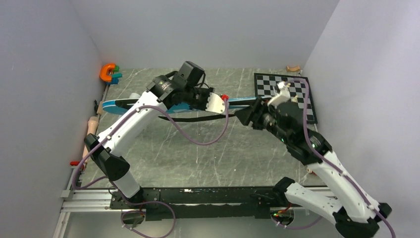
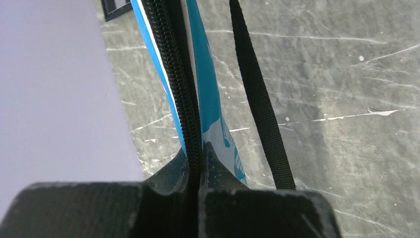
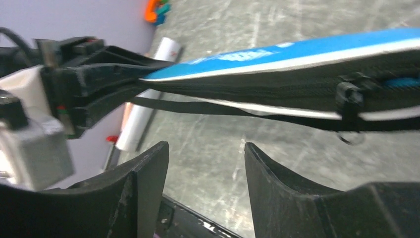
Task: Pack up the badminton gear
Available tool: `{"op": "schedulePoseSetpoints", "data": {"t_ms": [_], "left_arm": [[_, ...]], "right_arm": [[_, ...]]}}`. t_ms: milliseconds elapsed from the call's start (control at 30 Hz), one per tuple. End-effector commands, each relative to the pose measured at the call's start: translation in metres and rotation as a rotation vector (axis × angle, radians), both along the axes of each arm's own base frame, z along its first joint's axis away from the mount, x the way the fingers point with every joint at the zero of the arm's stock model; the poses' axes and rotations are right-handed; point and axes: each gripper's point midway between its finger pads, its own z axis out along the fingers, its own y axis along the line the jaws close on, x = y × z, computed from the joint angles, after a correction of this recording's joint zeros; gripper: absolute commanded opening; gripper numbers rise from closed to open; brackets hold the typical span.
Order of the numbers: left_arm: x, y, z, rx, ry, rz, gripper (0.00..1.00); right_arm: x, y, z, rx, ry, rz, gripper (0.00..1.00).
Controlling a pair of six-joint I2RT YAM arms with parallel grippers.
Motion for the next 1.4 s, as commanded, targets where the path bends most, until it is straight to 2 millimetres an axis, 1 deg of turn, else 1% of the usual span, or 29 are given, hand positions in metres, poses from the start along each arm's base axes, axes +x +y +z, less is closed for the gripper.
{"op": "schedulePoseSetpoints", "data": {"t_ms": [0,33,100,167,300,400,567,667,767,833,1000,1067,1133,1267,1367], "left_arm": [[0.012,0.021,0.046,-0.105,-0.061,0.045,0.0],[0.014,0.023,0.045,-0.108,-0.053,0.051,0.0],[0.019,0.027,0.04,-0.105,-0.045,0.065,0.0],[0.024,0.03,0.037,-0.099,-0.038,0.074,0.0],[0.03,0.031,0.03,-0.085,-0.022,0.088,0.0],[0.031,0.03,0.028,-0.082,-0.019,0.089,0.0],[0.033,0.029,0.026,-0.078,-0.008,0.096,0.0],[0.033,0.029,0.026,-0.076,-0.005,0.096,0.0],[0.034,0.029,0.027,-0.072,-0.008,0.1,0.0],[0.035,0.03,0.026,-0.07,-0.008,0.1,0.0],[0.034,0.028,0.029,-0.08,-0.008,0.098,0.0],[0.032,0.028,0.03,-0.079,-0.006,0.094,0.0],[0.03,0.028,0.03,-0.078,-0.004,0.089,0.0],[0.026,0.029,0.03,-0.073,-0.004,0.083,0.0],[0.024,0.029,0.031,-0.073,-0.004,0.079,0.0]], "right_arm": [[0.005,0.04,0.064,0.069,-0.134,0.262,0.62],[0.006,0.043,0.069,0.092,-0.142,0.308,0.62],[0.008,0.042,0.071,0.145,-0.134,0.392,0.62],[0.016,0.03,0.067,0.195,-0.109,0.428,0.61],[0.018,0.006,0.066,0.314,-0.112,0.518,0.59],[0.02,0.0,0.062,0.307,-0.119,0.508,0.58],[0.026,-0.006,0.05,0.37,-0.103,0.491,0.57],[0.029,-0.007,0.04,0.377,-0.086,0.473,0.57],[0.028,-0.008,0.03,0.384,-0.058,0.471,0.57],[0.027,-0.008,0.022,0.386,-0.043,0.458,0.58],[0.03,-0.013,0.011,0.379,-0.038,0.408,0.61],[0.034,-0.015,0.012,0.374,-0.053,0.384,0.61],[0.038,-0.017,0.017,0.375,-0.079,0.36,0.6],[0.048,-0.022,0.026,0.379,-0.117,0.309,0.53],[0.055,-0.023,0.023,0.404,-0.116,0.281,0.5]]}}
